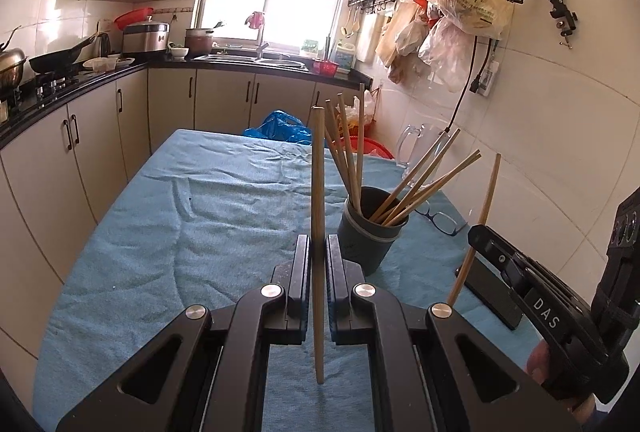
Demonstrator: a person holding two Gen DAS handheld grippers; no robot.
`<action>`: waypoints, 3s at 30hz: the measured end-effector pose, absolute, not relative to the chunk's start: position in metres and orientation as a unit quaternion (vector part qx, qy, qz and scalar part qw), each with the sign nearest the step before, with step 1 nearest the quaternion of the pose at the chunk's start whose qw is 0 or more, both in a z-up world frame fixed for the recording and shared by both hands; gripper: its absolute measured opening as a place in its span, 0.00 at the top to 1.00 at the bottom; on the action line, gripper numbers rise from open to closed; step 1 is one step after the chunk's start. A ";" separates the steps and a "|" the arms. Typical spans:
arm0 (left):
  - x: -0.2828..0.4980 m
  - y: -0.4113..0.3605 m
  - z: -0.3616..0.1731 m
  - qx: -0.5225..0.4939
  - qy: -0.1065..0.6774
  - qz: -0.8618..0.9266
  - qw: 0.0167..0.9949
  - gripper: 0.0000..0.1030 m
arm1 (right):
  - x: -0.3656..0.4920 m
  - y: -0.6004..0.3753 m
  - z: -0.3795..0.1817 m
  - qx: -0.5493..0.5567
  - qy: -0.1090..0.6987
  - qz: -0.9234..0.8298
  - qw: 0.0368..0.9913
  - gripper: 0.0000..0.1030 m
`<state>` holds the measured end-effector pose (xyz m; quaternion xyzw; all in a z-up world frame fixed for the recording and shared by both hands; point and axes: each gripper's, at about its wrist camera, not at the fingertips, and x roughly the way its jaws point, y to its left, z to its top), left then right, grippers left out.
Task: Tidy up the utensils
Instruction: 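Lift both chopsticks upright and carry them over the black cup, then lower both chopsticks into the black cup among the others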
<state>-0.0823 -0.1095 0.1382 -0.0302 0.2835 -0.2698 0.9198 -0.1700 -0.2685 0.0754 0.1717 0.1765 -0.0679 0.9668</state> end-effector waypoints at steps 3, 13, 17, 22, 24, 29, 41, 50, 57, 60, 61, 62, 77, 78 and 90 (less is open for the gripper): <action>-0.082 -0.111 0.142 -0.032 0.283 -0.274 0.919 0.94 | -0.169 -0.271 0.077 0.171 0.174 -0.069 0.967 0.93; -0.069 -0.118 0.167 -0.044 0.278 -0.295 0.913 0.94 | -0.158 -0.280 0.100 0.170 0.147 -0.075 0.972 0.93; -0.065 -0.123 0.175 -0.041 0.272 -0.296 0.915 0.94 | -0.152 -0.282 0.110 0.168 0.137 -0.078 0.973 0.93; -0.056 -0.130 0.182 -0.042 0.274 -0.301 0.912 0.94 | -0.145 -0.286 0.123 0.166 0.123 -0.080 0.975 0.93; -0.054 -0.134 0.186 -0.042 0.273 -0.303 0.912 0.94 | -0.142 -0.289 0.128 0.166 0.118 -0.082 0.976 0.93; -0.048 -0.142 0.194 -0.039 0.267 -0.307 0.913 0.94 | -0.133 -0.297 0.138 0.164 0.108 -0.088 0.977 0.93; -0.037 -0.162 0.226 -0.032 0.233 -0.317 0.919 0.94 | -0.107 -0.311 0.153 0.162 0.093 -0.099 0.977 0.93; -0.011 -0.185 0.241 -0.047 0.207 -0.323 0.922 0.94 | -0.081 -0.315 0.168 0.159 0.066 -0.125 0.977 0.93; 0.011 -0.194 0.215 -0.049 0.227 -0.318 0.919 0.94 | -0.056 -0.318 0.155 0.151 0.079 -0.142 0.975 0.93; 0.014 -0.193 0.206 -0.046 0.233 -0.316 0.919 0.94 | -0.051 -0.322 0.145 0.151 0.092 -0.143 0.974 0.93; 0.014 -0.193 0.203 -0.045 0.235 -0.316 0.918 0.94 | -0.051 -0.323 0.142 0.152 0.096 -0.143 0.973 0.93; 0.014 -0.192 0.200 -0.044 0.239 -0.315 0.917 0.94 | -0.051 -0.324 0.139 0.153 0.098 -0.141 0.973 0.93; 0.007 -0.181 0.168 -0.022 0.262 -0.305 0.915 0.93 | -0.077 -0.319 0.119 0.145 0.117 -0.139 0.973 0.92; 0.007 -0.181 0.167 -0.020 0.265 -0.305 0.914 0.93 | -0.078 -0.319 0.117 0.145 0.119 -0.140 0.972 0.92; 0.008 -0.183 0.157 -0.005 0.267 -0.291 0.919 0.92 | -0.081 -0.314 0.103 0.141 0.139 -0.143 0.970 0.92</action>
